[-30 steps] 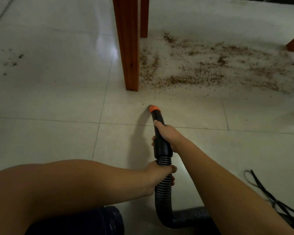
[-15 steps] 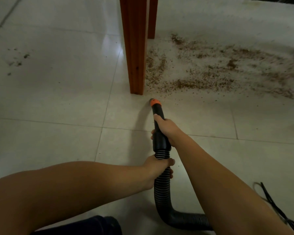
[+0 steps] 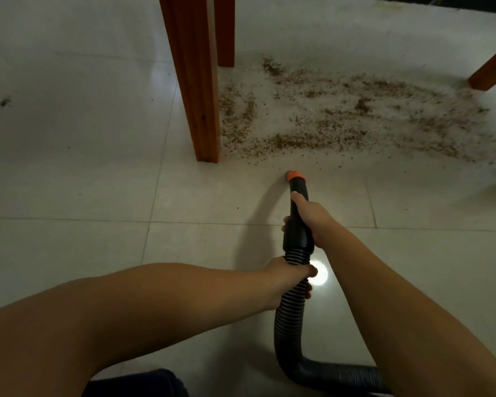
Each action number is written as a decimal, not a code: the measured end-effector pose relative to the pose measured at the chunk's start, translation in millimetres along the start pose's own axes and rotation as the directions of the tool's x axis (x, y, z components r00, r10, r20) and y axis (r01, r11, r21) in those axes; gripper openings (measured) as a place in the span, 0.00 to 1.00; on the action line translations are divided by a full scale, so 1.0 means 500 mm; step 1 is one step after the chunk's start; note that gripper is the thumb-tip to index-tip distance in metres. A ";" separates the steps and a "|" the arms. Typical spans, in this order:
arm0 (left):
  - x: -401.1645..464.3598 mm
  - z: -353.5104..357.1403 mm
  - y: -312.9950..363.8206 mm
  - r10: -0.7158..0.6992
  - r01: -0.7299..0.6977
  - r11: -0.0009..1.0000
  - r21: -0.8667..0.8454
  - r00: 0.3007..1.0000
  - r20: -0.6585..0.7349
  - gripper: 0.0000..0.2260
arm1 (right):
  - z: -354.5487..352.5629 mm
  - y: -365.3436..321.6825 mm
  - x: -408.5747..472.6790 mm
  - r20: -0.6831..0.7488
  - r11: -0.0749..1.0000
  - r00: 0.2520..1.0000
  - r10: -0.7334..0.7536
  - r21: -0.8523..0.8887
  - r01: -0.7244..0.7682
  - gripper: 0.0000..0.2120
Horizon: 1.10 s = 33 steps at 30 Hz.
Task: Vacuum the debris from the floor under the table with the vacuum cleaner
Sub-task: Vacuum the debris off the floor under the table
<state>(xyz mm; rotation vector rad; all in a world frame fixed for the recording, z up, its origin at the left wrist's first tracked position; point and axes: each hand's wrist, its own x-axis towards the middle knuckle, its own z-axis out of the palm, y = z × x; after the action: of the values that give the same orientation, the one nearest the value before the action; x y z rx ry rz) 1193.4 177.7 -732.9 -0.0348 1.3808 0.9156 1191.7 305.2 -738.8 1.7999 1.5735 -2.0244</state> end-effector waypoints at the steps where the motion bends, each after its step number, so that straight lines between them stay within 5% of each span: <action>1: 0.003 -0.001 0.008 0.003 -0.003 1.000 -0.012 1.000 -0.009 0.05 | 0.002 -0.009 0.004 0.008 1.000 1.000 -0.006 -0.005 0.006 0.22; 17: -0.007 -0.083 0.008 0.025 -0.061 0.965 -0.254 0.990 -0.142 0.04 | 0.154 -0.059 0.025 0.268 0.972 0.963 -0.009 -0.226 0.072 0.19; 33: 0.044 -0.136 0.078 0.058 -0.097 0.941 -0.326 0.990 -0.128 0.04 | 0.203 -0.138 0.079 0.297 0.960 0.954 -0.032 -0.255 0.112 0.18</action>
<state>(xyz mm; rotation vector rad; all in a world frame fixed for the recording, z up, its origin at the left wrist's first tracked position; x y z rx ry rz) 1113.7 180.1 -749.1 -0.2959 1.3282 1.2217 1063.4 295.6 -740.5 1.3021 1.7416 -1.8828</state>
